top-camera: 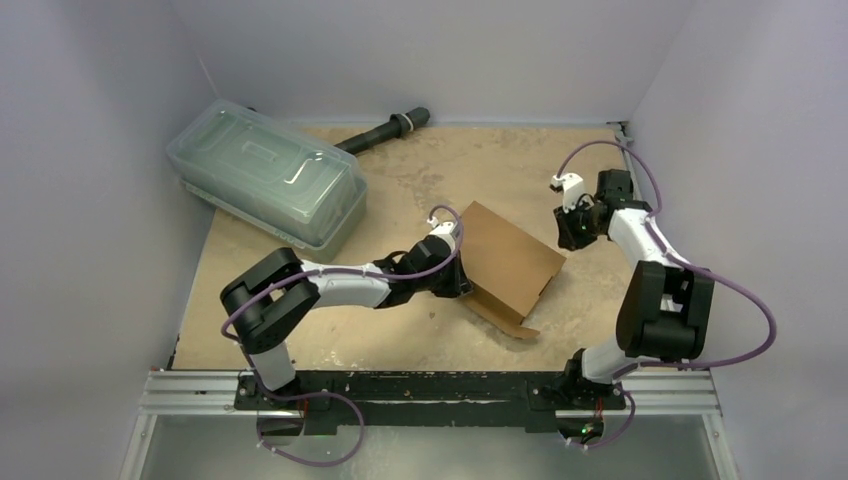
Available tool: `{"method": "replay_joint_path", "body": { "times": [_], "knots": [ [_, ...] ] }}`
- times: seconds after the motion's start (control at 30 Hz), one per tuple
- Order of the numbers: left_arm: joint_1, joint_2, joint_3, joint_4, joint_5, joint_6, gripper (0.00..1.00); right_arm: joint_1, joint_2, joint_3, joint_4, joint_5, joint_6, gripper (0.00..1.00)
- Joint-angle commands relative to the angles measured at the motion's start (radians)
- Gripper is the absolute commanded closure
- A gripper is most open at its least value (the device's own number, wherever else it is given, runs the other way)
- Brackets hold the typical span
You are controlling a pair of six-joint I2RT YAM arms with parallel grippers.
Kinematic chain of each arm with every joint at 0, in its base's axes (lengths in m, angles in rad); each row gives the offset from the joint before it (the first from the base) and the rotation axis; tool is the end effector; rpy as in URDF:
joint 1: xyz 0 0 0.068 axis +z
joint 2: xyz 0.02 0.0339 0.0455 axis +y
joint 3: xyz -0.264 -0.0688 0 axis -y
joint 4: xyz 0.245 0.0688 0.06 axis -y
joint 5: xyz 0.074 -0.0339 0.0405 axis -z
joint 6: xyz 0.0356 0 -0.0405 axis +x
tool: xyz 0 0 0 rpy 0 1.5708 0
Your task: Fold the paper box
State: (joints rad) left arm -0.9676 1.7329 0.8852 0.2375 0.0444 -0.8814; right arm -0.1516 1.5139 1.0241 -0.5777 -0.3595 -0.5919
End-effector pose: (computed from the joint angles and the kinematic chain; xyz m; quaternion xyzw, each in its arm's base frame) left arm 0.2026 -0.2970 0.1673 0.0484 0.8854 -0.3806 0.2625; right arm 0.2996 -0.0331 0.2207 -0.2515 0.9202 0.0723 0.2911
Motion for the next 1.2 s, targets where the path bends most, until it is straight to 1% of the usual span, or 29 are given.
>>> {"method": "replay_joint_path", "body": {
  "times": [0.0,0.17,0.27,0.4,0.53,0.57,0.63,0.7,0.73,0.8,0.87,0.9,0.93,0.97,1.0,1.03,1.07,1.1,1.17],
  "knots": [
    [-0.003,0.032,0.050,-0.008,-0.005,0.030,1.00,0.000,0.004,-0.015,-0.047,0.008,-0.064,0.79],
    [0.011,0.066,0.103,-0.038,-0.018,0.064,1.00,0.015,-0.009,-0.019,-0.148,-0.105,-0.146,0.81],
    [0.053,0.101,0.145,-0.047,0.002,0.082,1.00,0.061,-0.018,-0.036,-0.190,-0.135,-0.172,0.81],
    [0.105,0.150,0.216,-0.068,0.046,0.119,1.00,0.141,-0.036,-0.051,-0.188,-0.145,-0.143,0.80],
    [0.143,0.163,0.267,-0.116,0.073,0.173,1.00,0.144,-0.032,-0.036,-0.163,-0.141,-0.078,0.78],
    [0.150,0.151,0.268,-0.132,0.078,0.190,1.00,0.144,-0.036,-0.032,-0.150,-0.114,-0.056,0.76],
    [0.157,0.103,0.255,-0.168,0.075,0.233,1.00,0.130,-0.059,-0.029,-0.126,-0.044,-0.027,0.70],
    [0.159,0.028,0.233,-0.216,0.060,0.291,1.00,0.099,-0.092,-0.018,-0.116,-0.014,-0.014,0.64],
    [0.158,-0.022,0.217,-0.233,0.051,0.324,0.98,0.081,-0.108,-0.007,-0.120,-0.011,-0.013,0.62],
    [0.159,-0.129,0.166,-0.273,0.048,0.394,0.87,0.058,-0.145,0.016,-0.139,-0.023,-0.020,0.56],
    [0.159,-0.245,0.098,-0.272,0.060,0.476,0.75,0.054,-0.178,0.034,-0.162,-0.078,-0.059,0.49],
    [0.159,-0.305,0.064,-0.264,0.081,0.524,0.69,0.053,-0.192,0.046,-0.191,-0.119,-0.093,0.44],
    [0.158,-0.363,0.021,-0.254,0.123,0.576,0.66,0.053,-0.203,0.058,-0.230,-0.170,-0.123,0.39],
    [0.158,-0.412,-0.022,-0.214,0.160,0.620,0.63,0.056,-0.212,0.067,-0.266,-0.253,-0.165,0.31],
    [0.157,-0.466,-0.080,-0.163,0.199,0.653,0.58,0.058,-0.220,0.073,-0.301,-0.336,-0.218,0.22],
    [0.149,-0.517,-0.145,-0.093,0.216,0.681,0.54,0.058,-0.226,0.071,-0.325,-0.408,-0.262,0.10],
    [0.130,-0.566,-0.211,-0.013,0.204,0.698,0.47,0.059,-0.233,0.065,-0.337,-0.472,-0.303,0.02],
    [0.100,-0.632,-0.284,0.079,0.179,0.733,0.40,0.061,-0.241,0.052,-0.350,-0.531,-0.357,0.01],
    [0.048,-0.712,-0.458,0.295,0.133,0.774,0.22,0.061,-0.258,0.009,-0.400,-0.648,-0.542,0.01]
  ]
}}
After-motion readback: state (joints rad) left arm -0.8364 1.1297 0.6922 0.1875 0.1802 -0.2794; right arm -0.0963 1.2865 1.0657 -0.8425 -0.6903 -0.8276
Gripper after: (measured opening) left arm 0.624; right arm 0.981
